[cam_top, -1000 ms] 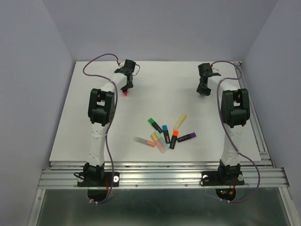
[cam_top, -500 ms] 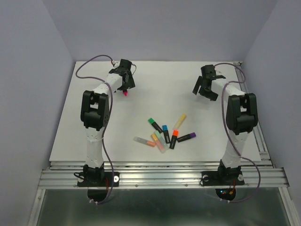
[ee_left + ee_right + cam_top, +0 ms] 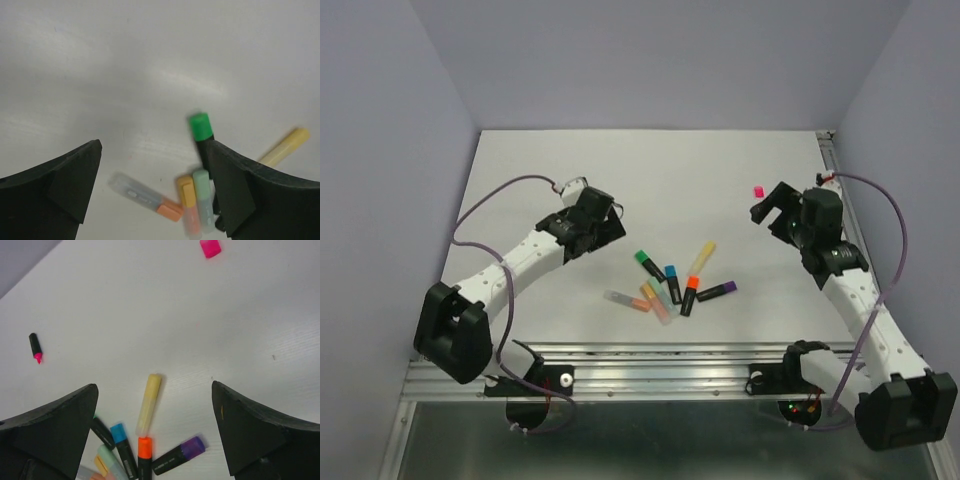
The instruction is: Open the pen caps
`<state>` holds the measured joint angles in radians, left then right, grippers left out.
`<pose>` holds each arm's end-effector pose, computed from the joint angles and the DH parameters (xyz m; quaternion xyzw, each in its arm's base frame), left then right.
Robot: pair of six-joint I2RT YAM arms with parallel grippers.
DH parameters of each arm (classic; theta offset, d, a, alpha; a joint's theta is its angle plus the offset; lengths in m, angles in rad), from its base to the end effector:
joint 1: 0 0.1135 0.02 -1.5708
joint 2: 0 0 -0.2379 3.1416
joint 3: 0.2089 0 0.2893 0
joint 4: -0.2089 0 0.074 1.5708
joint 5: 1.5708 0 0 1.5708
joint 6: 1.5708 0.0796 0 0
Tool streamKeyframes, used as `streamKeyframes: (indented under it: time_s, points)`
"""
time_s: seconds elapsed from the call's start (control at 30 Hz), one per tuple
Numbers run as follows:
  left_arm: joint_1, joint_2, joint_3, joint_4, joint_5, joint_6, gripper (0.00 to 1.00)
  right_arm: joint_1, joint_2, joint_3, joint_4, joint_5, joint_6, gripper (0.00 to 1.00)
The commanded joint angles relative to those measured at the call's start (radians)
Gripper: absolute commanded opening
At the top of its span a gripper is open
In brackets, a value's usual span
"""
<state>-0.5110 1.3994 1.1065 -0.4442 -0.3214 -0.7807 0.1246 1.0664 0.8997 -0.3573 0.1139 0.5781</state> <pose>0.3424 -0.1631 0.2231 -0.1855 0.8857 -0.1237 0.4072 0.3252 0.0316 0.2574 0.2221 0.8362 0.1255 0.4855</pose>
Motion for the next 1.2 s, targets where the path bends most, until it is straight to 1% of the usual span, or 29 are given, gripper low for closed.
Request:
streamKeyframes:
  time_s: [0.0,0.03,0.07,0.1,0.13,0.2,0.23,0.3,0.4,0.5,0.53,0.63,0.77,0.8,0.87,0.9,0.93,1.17]
  points:
    - [-0.124,-0.072,-0.187,-0.015,0.039,-0.26,0.99,-0.002,-0.169,-0.163,0.1,-0.097,0.129,1.0]
    - [-0.179,-0.117,-0.264,-0.002,0.059,-0.36,0.99,-0.003,-0.202,-0.215,0.084,-0.102,0.169,1.0]
    - [-0.204,-0.138,-0.296,0.005,0.062,-0.405,0.99,-0.002,-0.232,-0.237,0.077,-0.108,0.193,1.0]
    - [-0.228,-0.152,-0.321,0.012,0.07,-0.438,0.99,-0.003,-0.302,-0.263,0.083,-0.109,0.204,1.0]
    - [-0.263,-0.174,-0.354,0.006,0.073,-0.506,0.99,-0.002,-0.331,-0.309,0.09,-0.14,0.206,1.0]
    - [-0.299,-0.181,-0.373,-0.004,0.076,-0.561,0.99,-0.002,-0.393,-0.347,0.099,-0.151,0.221,1.0]
    - [-0.326,-0.181,-0.382,-0.011,0.065,-0.627,0.99,-0.003,-0.442,-0.376,0.1,-0.152,0.236,1.0]
    - [-0.34,-0.174,-0.392,-0.016,0.068,-0.692,0.99,-0.003,-0.479,-0.396,0.093,-0.164,0.243,1.0]
    - [-0.356,-0.136,-0.375,-0.021,0.093,-0.742,0.99,-0.003,-0.523,-0.421,0.078,-0.157,0.244,1.0]
    - [-0.389,-0.085,-0.338,-0.102,0.075,-0.81,0.98,-0.003,-0.523,-0.424,0.055,-0.137,0.255,1.0]
    - [-0.397,-0.054,-0.303,-0.129,0.067,-0.842,0.98,-0.003,-0.519,-0.423,0.051,-0.135,0.262,1.0]
    - [-0.414,0.016,-0.228,-0.258,0.045,-0.891,0.95,-0.003,-0.493,-0.42,0.038,-0.137,0.258,1.0]
    - [-0.42,0.098,-0.163,-0.317,0.05,-0.92,0.92,-0.002,-0.465,-0.41,0.024,-0.131,0.253,1.0]
    - [-0.42,0.108,-0.159,-0.32,0.061,-0.927,0.84,-0.003,-0.461,-0.409,0.021,-0.131,0.253,1.0]
    - [-0.42,0.127,-0.163,-0.311,0.065,-0.939,0.78,-0.003,-0.456,-0.403,0.006,-0.131,0.249,1.0]
    - [-0.42,0.131,-0.172,-0.304,0.07,-0.943,0.74,-0.002,-0.457,-0.4,0.0,-0.134,0.243,1.0]
    - [-0.42,0.135,-0.174,-0.301,0.07,-0.947,0.72,-0.002,-0.457,-0.4,-0.005,-0.134,0.243,1.0]
    - [-0.403,0.182,-0.172,-0.318,0.056,-0.968,0.72,-0.003,-0.477,-0.386,-0.032,-0.131,0.221,1.0]
